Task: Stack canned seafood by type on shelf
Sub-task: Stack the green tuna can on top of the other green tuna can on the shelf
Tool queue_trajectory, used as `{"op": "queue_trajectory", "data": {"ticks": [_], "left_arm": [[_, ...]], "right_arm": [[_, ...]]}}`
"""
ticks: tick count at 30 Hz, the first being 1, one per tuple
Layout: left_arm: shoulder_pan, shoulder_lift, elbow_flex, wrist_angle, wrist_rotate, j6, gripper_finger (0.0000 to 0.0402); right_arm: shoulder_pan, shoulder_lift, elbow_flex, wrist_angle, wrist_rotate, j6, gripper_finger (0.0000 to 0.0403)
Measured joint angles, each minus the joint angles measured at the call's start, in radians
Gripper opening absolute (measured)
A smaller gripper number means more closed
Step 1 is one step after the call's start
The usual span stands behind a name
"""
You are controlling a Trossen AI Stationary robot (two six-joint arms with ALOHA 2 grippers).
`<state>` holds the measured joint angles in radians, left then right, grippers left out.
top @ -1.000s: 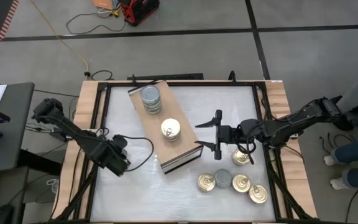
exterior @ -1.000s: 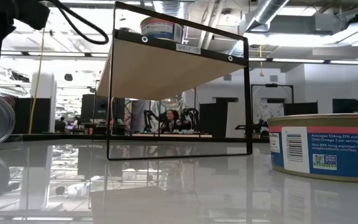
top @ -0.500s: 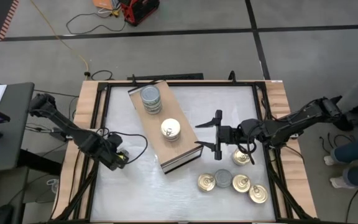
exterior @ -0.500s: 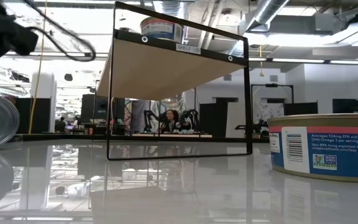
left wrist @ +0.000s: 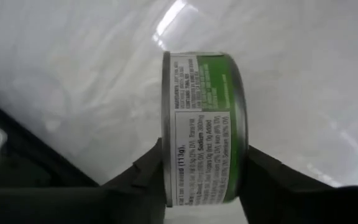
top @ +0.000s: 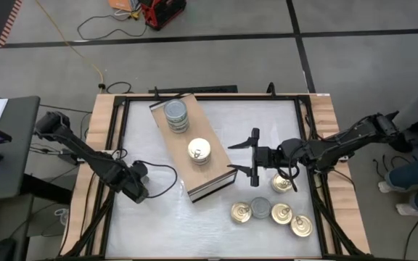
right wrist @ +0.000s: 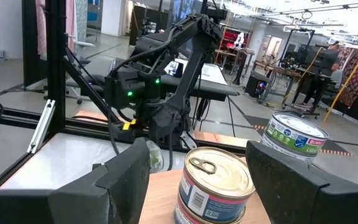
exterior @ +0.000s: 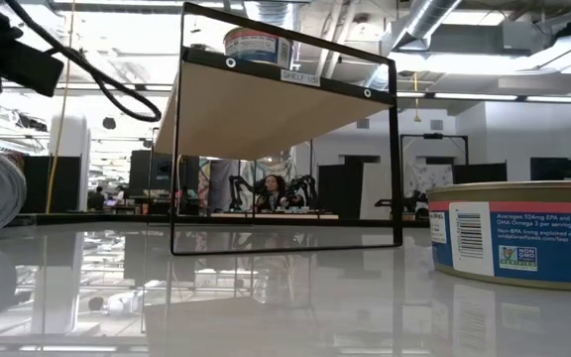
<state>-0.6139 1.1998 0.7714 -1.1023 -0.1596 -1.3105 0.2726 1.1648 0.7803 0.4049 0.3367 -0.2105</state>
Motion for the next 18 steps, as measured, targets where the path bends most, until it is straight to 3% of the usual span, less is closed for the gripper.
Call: {"op": "queue_trajectory", "data": {"ticks": [2, 10, 15, 18], "left_arm": [[-0.002, 0.011, 0.009, 0.003, -0.002, 0.048, 0.013], [-0.043, 0.013, 0.122, -0.007, -0.115, 0.284, 0.0131], [-0.105, 0.013, 0.291, -0.005, -0.261, 0.579, 0.0131], [-0.134, 0.013, 0.389, -0.003, -0.413, 0.753, 0.0131]], "right_arm": [[0.0, 0.0, 0.0, 0.0, 0.0, 0.0, 0.0291], [0.0, 0.0, 0.0, -0.007, 0.001, -0.003, 0.0291], [0.0, -0.006, 0.0, -0.011, 0.006, -0.024, 0.0291], [0.0, -0.01, 0.0, -0.007, 0.006, -0.024, 0.0291]]}}
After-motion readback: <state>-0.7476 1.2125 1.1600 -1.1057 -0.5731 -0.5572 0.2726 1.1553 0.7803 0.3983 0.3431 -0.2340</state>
